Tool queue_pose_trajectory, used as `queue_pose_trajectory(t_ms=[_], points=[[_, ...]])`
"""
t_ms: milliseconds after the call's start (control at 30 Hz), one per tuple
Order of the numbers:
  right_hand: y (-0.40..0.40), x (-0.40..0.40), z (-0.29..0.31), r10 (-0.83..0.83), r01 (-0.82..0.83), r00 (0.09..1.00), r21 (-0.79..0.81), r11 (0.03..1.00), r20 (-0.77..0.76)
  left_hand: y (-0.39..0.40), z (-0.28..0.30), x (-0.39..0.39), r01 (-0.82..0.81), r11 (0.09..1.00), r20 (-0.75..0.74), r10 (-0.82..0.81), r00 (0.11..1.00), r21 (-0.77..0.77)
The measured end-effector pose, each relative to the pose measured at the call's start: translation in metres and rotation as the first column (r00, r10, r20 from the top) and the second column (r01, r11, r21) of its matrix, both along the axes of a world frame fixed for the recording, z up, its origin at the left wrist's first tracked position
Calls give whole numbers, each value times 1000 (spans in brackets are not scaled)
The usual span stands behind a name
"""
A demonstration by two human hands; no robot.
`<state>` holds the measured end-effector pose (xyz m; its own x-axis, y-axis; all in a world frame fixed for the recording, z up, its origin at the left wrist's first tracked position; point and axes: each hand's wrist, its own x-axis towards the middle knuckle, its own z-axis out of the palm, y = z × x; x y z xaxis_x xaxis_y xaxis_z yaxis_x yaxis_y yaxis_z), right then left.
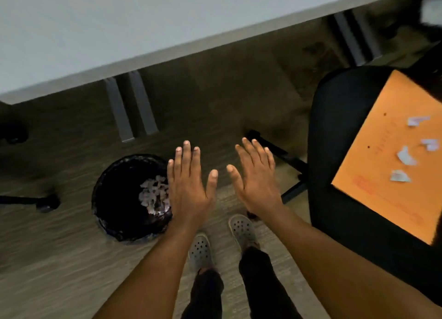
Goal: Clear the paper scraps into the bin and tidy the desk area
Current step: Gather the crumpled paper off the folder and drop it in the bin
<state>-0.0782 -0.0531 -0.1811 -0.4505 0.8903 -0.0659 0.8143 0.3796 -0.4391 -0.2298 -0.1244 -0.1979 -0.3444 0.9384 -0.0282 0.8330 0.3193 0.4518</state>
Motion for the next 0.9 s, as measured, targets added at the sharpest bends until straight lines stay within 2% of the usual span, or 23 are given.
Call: queue_pose_trajectory(t_ms=[233,400,467,567,633,733,800,900], points=[[45,106,49,-264,295,939,118,948,-222,83,44,94,245,957,19,-251,968,152],[67,207,60,-439,492,864,234,838,-245,130,66,176,432,873,-6,-443,897,228],[75,246,58,-529,576,815,234,783,-238,140,67,209,522,827,-25,-529,848,208],[91,302,51,-651,722,682,163,673,-333,149,61,258,679,713,-73,-678,731,177],[105,333,45,-698,770,617,96,631,-365,154,52,290,753,652,-129,-742,657,84],[132,364,34,-672,721,671,65,690,-312,165,37,337,776,624,-186,-777,602,-95],[152,369,26,-614,651,741,64,757,-272,176,28,359,789,604,-240,-787,569,-112],[175,366,14,-489,516,848,103,851,-206,187,18,376,802,594,-304,-776,552,-60]])
